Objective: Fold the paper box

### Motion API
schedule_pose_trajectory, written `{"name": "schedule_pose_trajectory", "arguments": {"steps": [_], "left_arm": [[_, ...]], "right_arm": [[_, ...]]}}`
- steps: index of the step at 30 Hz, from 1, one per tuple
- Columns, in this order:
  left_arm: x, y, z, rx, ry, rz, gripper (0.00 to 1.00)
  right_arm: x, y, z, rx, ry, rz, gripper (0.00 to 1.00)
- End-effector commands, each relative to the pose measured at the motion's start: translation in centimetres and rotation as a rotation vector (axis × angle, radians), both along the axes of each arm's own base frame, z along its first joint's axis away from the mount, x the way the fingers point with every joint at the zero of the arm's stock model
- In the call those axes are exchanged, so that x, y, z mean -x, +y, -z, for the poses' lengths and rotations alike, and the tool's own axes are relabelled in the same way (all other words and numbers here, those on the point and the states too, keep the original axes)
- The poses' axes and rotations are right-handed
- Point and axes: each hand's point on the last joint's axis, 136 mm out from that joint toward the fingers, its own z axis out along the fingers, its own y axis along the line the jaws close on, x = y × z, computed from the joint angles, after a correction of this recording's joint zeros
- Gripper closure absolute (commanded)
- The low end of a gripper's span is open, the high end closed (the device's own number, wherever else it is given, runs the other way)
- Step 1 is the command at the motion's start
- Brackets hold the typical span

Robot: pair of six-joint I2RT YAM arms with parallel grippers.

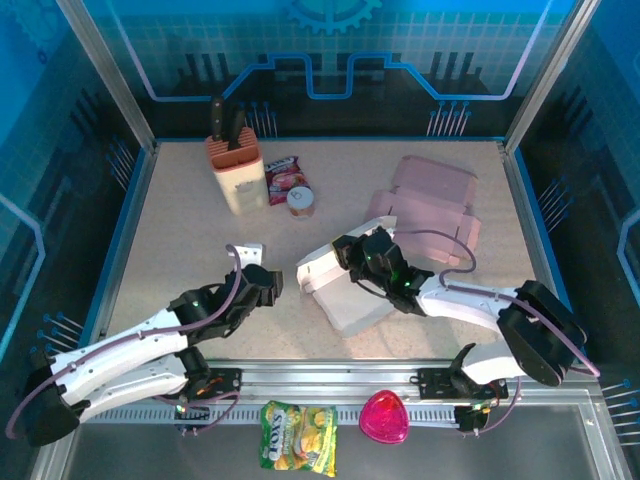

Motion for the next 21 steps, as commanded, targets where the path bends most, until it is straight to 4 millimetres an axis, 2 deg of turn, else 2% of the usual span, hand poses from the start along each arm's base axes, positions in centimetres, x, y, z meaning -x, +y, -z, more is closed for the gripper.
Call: {"name": "schedule_pose_trajectory", "arguments": {"steps": [1,8,16,21], "left_arm": [[-0.4,-0.2,0.7,0.052,0.007,-0.011,0.47],[-0.8,0.4,2.9,0.083,0.049,-0.012,0.53],[-1.6,-0.2,4.5,0.053,0.036,0.041,0.64],[-2.3,-1.8,5.0,0.038,-0.014,0.139,0.67]], "right_arm": [[-0.1,0.4,0.4,-0.030,-0.018,-0.028,1.00],[0.5,-0.3,3.0,-0.005,0.020,-0.019,1.00],[0.7,-0.6,3.7,0.028,0.028,-0.027,1.00],[0.6,-0.6,3.7,0.029,0.026,-0.032,1.00]]}}
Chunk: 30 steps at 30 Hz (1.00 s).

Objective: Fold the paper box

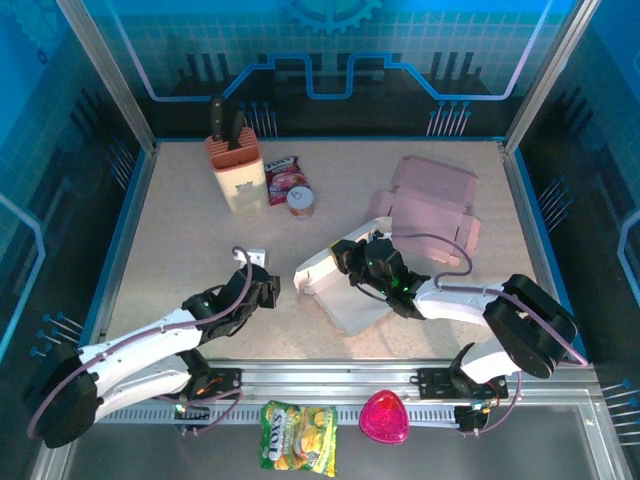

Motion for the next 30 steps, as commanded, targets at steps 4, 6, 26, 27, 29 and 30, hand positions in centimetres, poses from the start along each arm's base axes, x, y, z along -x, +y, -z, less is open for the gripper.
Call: {"name": "schedule_pose_trajectory", "arguments": {"steps": [4,6,26,27,29,30], "left_arm": [[-1.0,-3.1,-0.4,0.021,-0.088,0.179,0.65],[-1.2,-3.6,-0.5,0.025,-0.099,0.196,0.63],[2.3,-6.0,-7.7,0.066,-0.071,0.252,0.32],[2.2,-6.4,-7.6,0.040,-0.081,0.265,0.32],[2.0,-6.7,-7.1,-0.023,-0.096,0.269,0.32],[1.7,-6.4,-6.7,-0.060,-0.100,0.257,0.32]], "right_arm": [[0.1,-0.6,2.1,0.045,0.030,-0.007,1.00],[0.1,-0.5,1.9,0.044,0.022,-0.008,1.00],[-0.1,-1.2,-1.2,0.011,0.029,-0.008,1.00],[-0.1,-1.2,-1.3,0.011,0.030,-0.008,1.00],[-0.1,-1.4,-1.4,0.009,0.035,-0.004,1.00],[-0.1,-1.4,-1.5,0.007,0.034,-0.006,1.00]]}}
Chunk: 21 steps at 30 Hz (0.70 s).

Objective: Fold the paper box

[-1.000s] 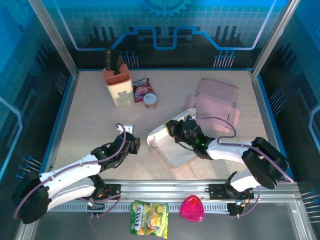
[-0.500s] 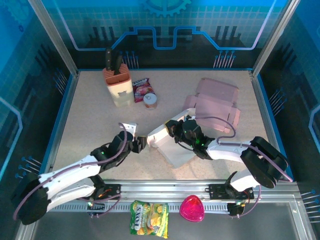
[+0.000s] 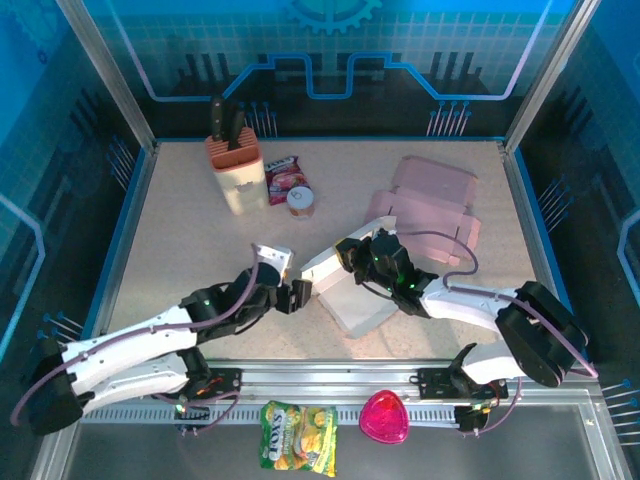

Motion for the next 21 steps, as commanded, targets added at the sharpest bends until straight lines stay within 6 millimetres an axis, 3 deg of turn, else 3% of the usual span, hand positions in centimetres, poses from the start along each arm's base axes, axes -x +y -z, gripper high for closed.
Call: {"name": "schedule_pose_trajectory", "arguments": {"steps": [1,11,21], "left_arm": [[-1.2,0.8,-0.2,-0.129,-0.071,-0.031,0.32],[-2.9,3.0,3.0,-0.287,-0.069,-0.127,0.39],[-3.3,4.4,2.4,-0.188,-0.074,-0.162,0.42]], "right_arm": [[-0.2,-0.3,-0.6,0.000,0.017,0.006,1.00],[0.0,-0.2,-0.7,0.005,0.026,-0.017,1.00],[0.0,-0.1,-0.8,0.013,0.023,-0.037,1.00]]}}
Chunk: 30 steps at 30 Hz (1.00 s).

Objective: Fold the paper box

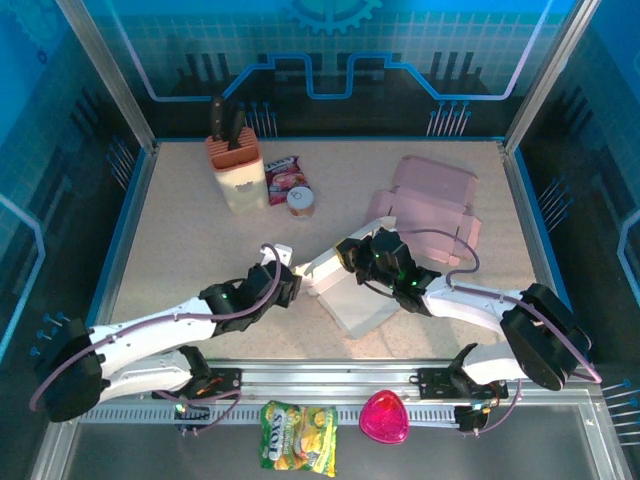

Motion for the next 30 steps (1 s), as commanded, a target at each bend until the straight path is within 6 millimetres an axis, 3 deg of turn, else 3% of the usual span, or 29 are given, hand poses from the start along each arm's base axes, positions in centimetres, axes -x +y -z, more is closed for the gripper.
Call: {"name": "schedule_pose_trajectory", "arguments": {"steps": [1,8,14,21,30], "left_arm": [[-0.3,0.4,-1.0,0.057,-0.029,-0.002,0.42],[-0.2,-1.7,-2.4,0.123,0.010,0.046,0.40],[-0.1,-2.3,-3.3,0.141,0.001,0.036,0.38],[-0.5,-3.2,-1.9,0.066,0.044,0.045,0.39],[-1.3,-3.3,-2.2,0.006,0.023,0.007,0.38]], "right_arm": [[-0.4,0.0,-0.7,0.001,-0.009,-0.009,1.00],[-0.7,0.6,-0.4,0.003,-0.021,-0.007,1.00],[-1.1,0.9,-0.7,0.006,-0.042,-0.003,1.00],[-1.2,1.3,-0.8,-0.012,-0.046,-0.001,1.00],[-1.0,1.3,-0.8,-0.024,-0.050,0.003,1.00]]}}
